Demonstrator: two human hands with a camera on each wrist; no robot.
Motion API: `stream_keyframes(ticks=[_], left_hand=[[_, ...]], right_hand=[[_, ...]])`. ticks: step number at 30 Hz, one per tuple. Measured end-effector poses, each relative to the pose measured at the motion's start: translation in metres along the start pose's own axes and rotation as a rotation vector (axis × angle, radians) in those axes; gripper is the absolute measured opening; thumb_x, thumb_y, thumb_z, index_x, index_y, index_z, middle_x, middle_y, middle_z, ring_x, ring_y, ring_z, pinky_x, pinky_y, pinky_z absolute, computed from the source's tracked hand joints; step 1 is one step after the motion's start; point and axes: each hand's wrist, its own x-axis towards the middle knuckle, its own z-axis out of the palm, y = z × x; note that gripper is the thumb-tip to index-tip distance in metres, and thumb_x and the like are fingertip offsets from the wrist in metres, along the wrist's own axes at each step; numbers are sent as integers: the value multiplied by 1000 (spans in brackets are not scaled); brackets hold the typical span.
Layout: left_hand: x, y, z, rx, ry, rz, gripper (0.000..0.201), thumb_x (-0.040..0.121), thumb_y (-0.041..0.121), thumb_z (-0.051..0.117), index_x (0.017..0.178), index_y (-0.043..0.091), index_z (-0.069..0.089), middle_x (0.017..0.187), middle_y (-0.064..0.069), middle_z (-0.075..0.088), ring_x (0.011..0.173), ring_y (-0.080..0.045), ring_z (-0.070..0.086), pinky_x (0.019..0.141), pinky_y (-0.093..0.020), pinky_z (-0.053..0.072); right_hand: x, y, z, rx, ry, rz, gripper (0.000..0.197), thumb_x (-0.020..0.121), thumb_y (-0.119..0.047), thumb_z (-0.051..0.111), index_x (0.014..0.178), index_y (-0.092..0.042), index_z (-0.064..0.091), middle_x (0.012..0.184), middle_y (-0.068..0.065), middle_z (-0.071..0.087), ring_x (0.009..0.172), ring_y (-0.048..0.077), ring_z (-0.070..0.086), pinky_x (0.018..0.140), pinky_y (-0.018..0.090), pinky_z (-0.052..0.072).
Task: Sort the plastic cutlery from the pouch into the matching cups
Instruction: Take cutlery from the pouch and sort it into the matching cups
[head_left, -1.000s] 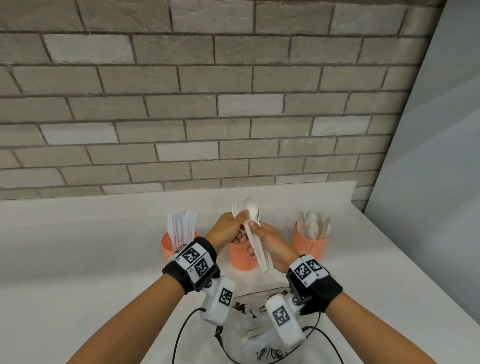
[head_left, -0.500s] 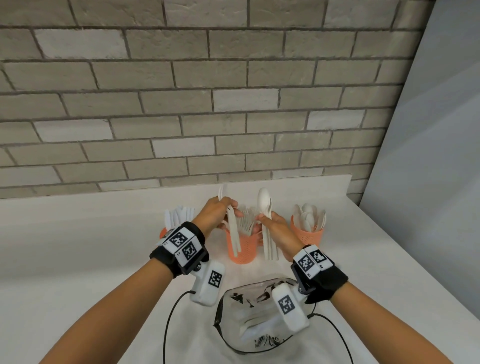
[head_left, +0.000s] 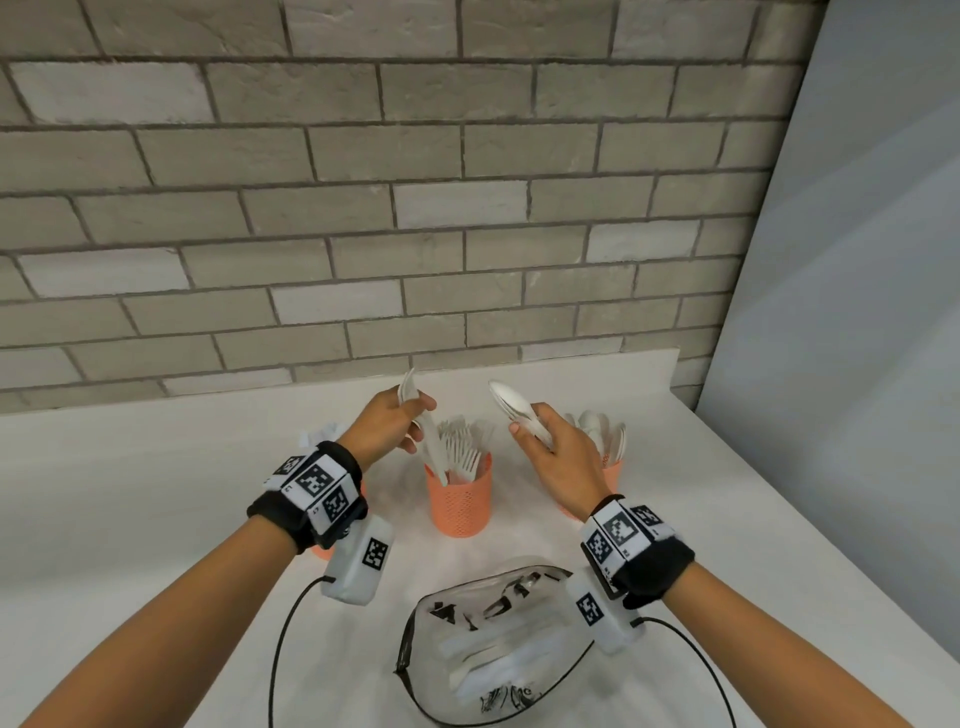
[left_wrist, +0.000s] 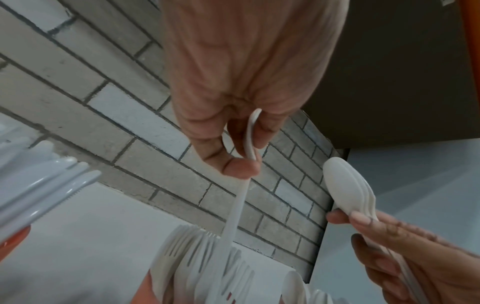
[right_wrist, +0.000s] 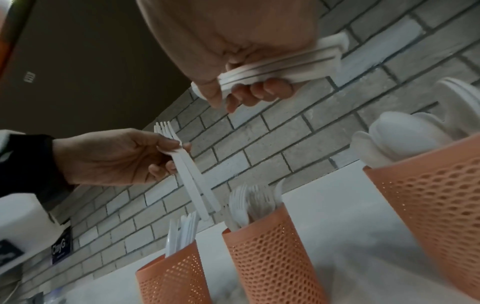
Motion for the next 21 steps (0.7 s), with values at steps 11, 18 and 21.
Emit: stream_keyframes(ticks=[11,18,21], left_hand=[[28,-17,2,12,203,-36,15,97,10,34,100,4,47,71,-14,56,59,-25,54,62,-33,50],[40,-27,19,60,184,-67,11,97,12,36,102,3,41,68,-13,55,56,-27,56,71,-42,54],[43,-31,25,76,140,-85,9,97,10,36,103,4,37,72,-10,51,57,-26,56,77,-48,53]], right_hand=[[54,52,-38,766,440,465,42,90,-8,53,53,-16,35,34,-11,34,34,3,35,47,18,35],[62,87,-30,711,421,453,47,93,-13,49,50,-16,32,30,-9,34,33,4,35,50,23,37],[60,95,-24,617,408,468,45,95,-15,48,52,-15,35,38,-6,41,39,7,43,48,18,39]])
